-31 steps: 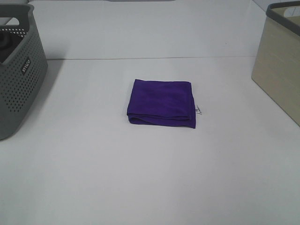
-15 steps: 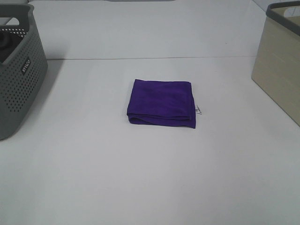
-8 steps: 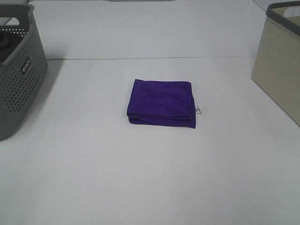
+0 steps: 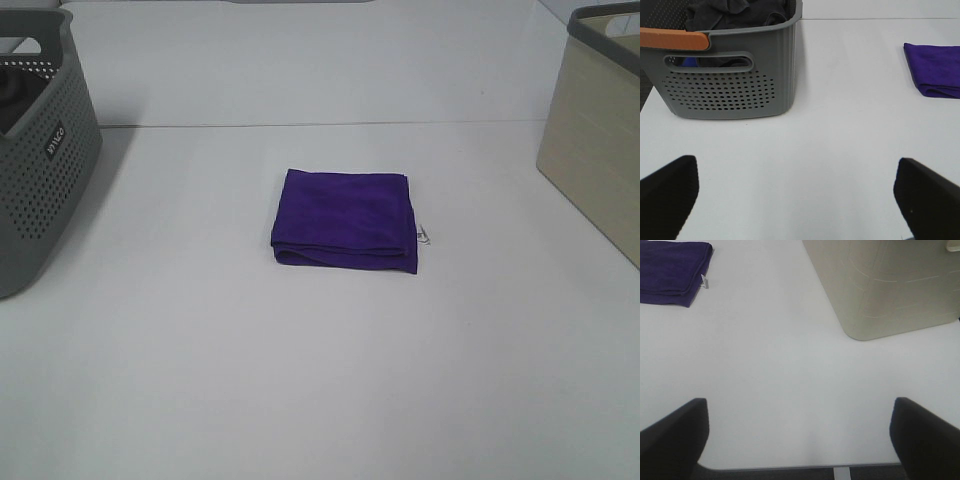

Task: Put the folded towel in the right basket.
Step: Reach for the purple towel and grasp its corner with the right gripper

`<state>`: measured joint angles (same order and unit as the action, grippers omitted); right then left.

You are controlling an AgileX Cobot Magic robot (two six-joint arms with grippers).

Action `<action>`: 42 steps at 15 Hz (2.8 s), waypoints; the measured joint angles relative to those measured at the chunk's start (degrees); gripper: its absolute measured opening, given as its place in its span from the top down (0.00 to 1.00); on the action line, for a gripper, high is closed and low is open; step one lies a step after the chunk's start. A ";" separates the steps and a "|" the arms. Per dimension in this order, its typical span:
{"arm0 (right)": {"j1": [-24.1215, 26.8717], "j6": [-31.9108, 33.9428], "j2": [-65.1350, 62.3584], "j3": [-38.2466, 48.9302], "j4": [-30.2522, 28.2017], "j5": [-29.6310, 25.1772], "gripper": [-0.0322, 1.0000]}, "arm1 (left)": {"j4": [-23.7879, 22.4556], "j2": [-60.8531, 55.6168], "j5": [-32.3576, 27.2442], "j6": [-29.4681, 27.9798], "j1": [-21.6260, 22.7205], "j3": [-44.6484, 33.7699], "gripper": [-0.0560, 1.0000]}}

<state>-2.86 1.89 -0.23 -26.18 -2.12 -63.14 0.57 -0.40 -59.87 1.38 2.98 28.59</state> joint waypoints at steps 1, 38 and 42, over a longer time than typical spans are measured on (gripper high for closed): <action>0.00 0.00 0.00 0.00 0.00 0.00 0.06 | 0.00 0.00 0.00 0.00 0.00 0.00 0.01; -9.97 -8.08 131.26 -72.42 31.34 13.81 0.12 | 0.00 0.00 0.00 0.00 0.00 0.00 0.01; -8.54 -6.19 134.13 -72.54 31.51 15.93 0.12 | 0.00 0.00 0.00 0.00 0.00 0.00 0.01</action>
<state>-11.40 -4.30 133.90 -98.72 29.39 -47.21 0.57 -0.40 -59.87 1.38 2.98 28.59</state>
